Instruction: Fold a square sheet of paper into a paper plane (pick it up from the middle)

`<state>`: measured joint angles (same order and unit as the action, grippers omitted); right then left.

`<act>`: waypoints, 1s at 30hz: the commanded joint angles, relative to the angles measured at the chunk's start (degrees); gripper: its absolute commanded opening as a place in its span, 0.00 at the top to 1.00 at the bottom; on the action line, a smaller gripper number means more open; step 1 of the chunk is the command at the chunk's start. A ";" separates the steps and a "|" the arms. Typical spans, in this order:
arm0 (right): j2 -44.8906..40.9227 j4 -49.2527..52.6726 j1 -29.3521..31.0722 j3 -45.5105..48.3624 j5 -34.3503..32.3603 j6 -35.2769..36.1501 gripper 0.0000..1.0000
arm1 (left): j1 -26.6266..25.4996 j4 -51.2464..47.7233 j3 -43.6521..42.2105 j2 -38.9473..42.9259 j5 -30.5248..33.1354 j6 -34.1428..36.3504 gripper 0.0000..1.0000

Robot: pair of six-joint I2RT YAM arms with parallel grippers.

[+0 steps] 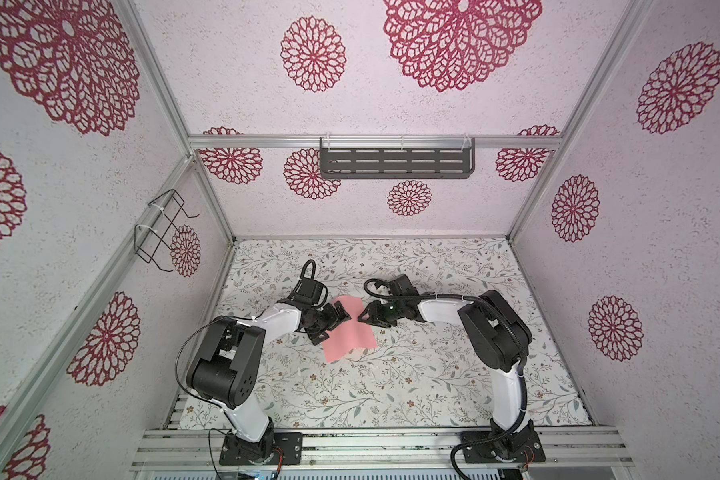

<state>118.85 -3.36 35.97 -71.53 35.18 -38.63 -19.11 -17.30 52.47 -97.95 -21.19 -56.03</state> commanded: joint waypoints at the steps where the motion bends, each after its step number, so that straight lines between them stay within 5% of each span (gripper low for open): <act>1: 1.91 1.60 1.65 -0.92 1.70 -0.56 0.55 | -0.03 1.91 -1.84 -2.02 0.29 -0.57 0.02; 15: -7.19 -11.79 -1.96 6.90 0.97 -4.24 0.54 | 0.05 10.08 -1.36 1.27 -6.36 4.83 0.54; 21: -13.91 -20.71 -8.11 14.87 3.15 -6.18 0.36 | 0.09 18.28 -1.97 4.45 -12.46 5.48 0.58; 27: -12.52 -23.79 -9.54 15.54 8.63 -7.73 0.29 | 0.07 24.03 -2.37 3.18 -16.14 3.53 0.63; 30: -11.89 -22.29 -9.62 15.25 6.61 -7.68 0.29 | 0.14 15.89 -0.01 1.67 -11.21 4.89 0.60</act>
<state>106.72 -24.01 25.87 -55.86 40.64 -45.71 -19.11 2.26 51.03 -94.59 -34.44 -51.79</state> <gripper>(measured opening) 0.714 0.385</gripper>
